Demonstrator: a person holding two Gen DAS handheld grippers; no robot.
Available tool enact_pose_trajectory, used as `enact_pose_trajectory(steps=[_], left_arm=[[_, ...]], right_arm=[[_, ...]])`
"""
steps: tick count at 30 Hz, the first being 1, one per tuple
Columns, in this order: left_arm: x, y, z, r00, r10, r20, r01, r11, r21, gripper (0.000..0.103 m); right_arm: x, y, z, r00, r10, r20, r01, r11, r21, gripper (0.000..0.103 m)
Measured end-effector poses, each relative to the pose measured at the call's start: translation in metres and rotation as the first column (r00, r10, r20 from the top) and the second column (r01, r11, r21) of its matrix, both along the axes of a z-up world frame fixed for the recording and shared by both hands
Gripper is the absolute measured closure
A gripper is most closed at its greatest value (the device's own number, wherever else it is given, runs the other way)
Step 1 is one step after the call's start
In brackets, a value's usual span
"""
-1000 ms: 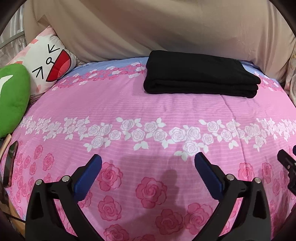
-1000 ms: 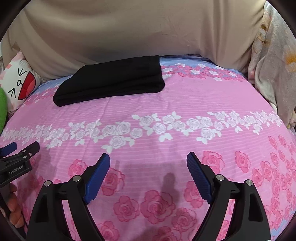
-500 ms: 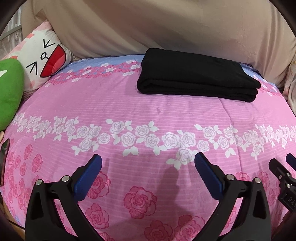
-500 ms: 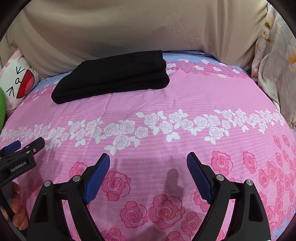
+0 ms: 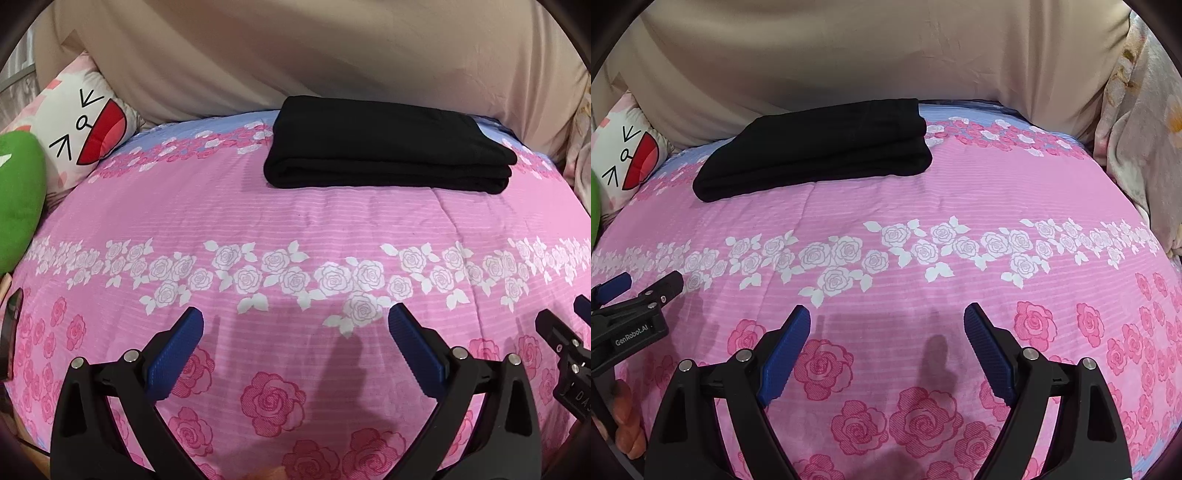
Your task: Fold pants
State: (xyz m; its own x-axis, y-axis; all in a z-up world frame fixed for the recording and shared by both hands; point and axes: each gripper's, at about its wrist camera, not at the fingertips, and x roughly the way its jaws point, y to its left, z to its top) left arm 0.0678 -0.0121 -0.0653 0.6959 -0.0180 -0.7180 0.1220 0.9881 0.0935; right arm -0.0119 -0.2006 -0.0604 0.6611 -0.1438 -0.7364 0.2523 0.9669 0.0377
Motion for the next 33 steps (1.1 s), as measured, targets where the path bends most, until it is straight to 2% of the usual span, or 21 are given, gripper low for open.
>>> enact_pose_trajectory(steps=[8,12,15,26,30,33], left_arm=[[0.000,0.004,0.002,1.000,-0.020,0.003,0.020,0.999,-0.036,0.005],[0.000,0.002,0.003,1.000,-0.027,0.007,0.027,0.999,-0.032,0.006],[-0.001,0.002,0.004,1.000,-0.024,0.018,0.025,0.999,-0.033,0.010],[0.001,0.018,0.005,1.000,0.008,0.014,-0.006,0.991,-0.131,0.010],[-0.002,0.013,0.007,1.000,0.012,0.027,-0.009,0.995,-0.099,0.005],[-0.006,0.004,0.005,1.000,0.011,0.010,-0.010,0.999,-0.030,0.005]], right_arm=[[0.000,0.000,0.000,1.000,0.001,0.000,-0.001,1.000,-0.001,0.020],[0.000,0.001,0.000,1.000,0.000,0.000,0.000,1.000,-0.002,0.020],[0.000,0.001,0.000,1.000,-0.001,0.000,0.001,1.000,-0.002,0.020],[0.001,0.001,-0.002,1.000,-0.001,-0.007,0.001,1.000,-0.001,0.020],[0.002,0.001,-0.003,1.000,-0.002,-0.013,0.002,1.000,0.001,0.020],[0.001,0.002,-0.003,1.000,-0.002,-0.012,0.002,1.000,0.002,0.020]])
